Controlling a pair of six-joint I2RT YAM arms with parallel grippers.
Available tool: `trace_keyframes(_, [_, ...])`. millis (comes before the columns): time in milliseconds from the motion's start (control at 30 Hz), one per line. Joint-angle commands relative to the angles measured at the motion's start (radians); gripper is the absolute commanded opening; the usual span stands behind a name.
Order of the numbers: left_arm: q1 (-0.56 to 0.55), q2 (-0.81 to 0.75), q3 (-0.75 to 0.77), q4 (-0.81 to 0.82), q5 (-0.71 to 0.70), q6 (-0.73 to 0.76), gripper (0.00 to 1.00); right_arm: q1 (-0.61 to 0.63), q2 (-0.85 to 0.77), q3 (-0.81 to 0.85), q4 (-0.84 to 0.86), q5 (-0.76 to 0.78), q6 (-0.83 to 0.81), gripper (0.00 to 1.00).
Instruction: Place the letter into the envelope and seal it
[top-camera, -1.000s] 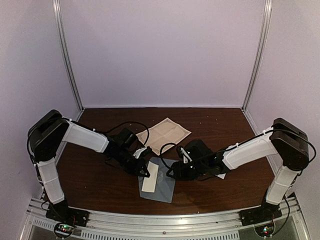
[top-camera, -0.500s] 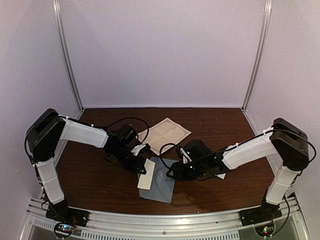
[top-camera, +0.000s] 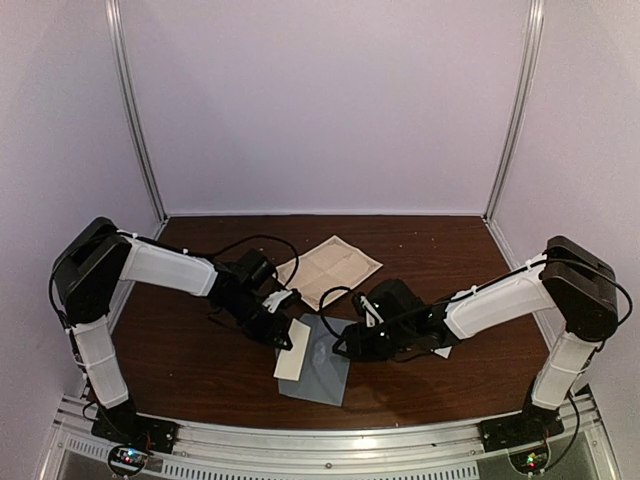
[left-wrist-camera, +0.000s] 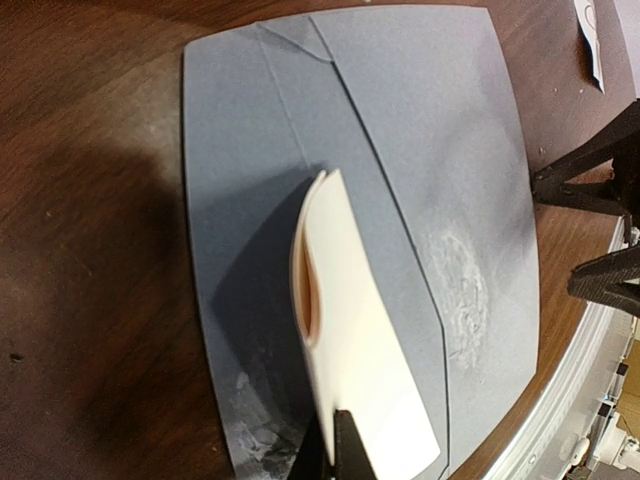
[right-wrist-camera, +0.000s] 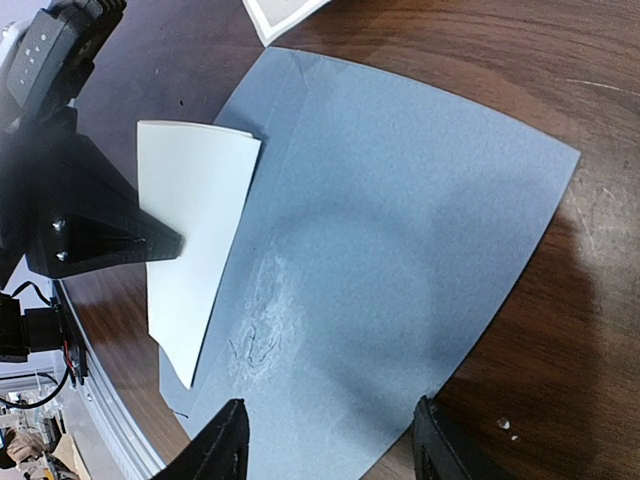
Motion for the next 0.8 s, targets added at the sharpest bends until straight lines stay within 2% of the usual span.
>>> trace_keyframes(0, [-0.020, 0.005, 0.023, 0.024, 0.006, -0.013, 0.00, 0.010, 0.009, 0.009, -0.020, 0.014, -0.003, 0.56])
trace_keyframes(767, [-0.053, 0.069, 0.059, 0.062, 0.052, -0.027, 0.00, 0.017, 0.009, 0.009, -0.015, 0.012, -0.003, 0.55])
